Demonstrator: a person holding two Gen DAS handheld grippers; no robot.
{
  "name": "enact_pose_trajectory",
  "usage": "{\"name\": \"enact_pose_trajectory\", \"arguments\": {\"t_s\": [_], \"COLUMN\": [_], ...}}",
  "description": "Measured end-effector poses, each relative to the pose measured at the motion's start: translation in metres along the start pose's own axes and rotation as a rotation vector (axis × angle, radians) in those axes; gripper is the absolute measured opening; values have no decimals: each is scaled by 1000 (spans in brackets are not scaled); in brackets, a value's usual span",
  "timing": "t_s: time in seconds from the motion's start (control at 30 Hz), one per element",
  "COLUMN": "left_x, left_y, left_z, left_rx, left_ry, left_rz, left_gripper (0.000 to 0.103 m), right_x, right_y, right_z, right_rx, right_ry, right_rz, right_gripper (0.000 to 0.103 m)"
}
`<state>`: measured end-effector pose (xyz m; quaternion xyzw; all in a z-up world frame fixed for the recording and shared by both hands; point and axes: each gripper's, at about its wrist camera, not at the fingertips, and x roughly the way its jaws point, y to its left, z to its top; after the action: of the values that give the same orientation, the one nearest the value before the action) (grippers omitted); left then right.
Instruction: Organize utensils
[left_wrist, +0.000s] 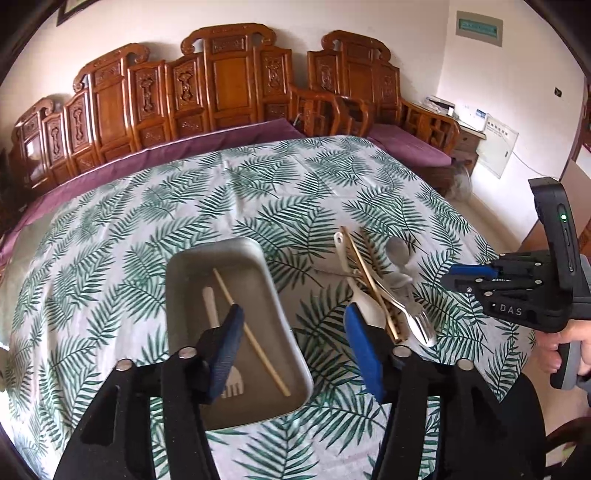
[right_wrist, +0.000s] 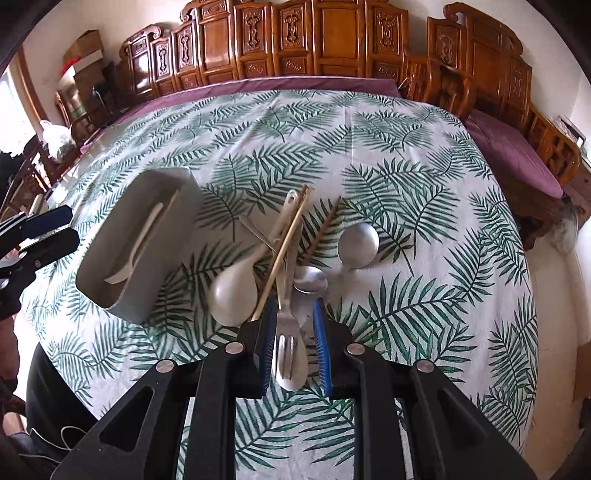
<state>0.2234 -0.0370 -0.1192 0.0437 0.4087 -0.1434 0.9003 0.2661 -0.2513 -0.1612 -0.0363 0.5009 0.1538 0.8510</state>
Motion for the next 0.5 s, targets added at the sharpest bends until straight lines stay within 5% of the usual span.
{"name": "enact_pose_trajectory", "arguments": {"t_s": [0.5], "left_x": [19], "left_y": [-17], "left_z": [-6], "left_rx": [14], "left_ry": [57], "left_rz": [-19], "left_gripper": [61], "right_x": [54], "right_y": [9], "right_z": [-2], "right_rx": [15], "right_ry": [97], "right_rz": [59], "right_gripper": [22]}}
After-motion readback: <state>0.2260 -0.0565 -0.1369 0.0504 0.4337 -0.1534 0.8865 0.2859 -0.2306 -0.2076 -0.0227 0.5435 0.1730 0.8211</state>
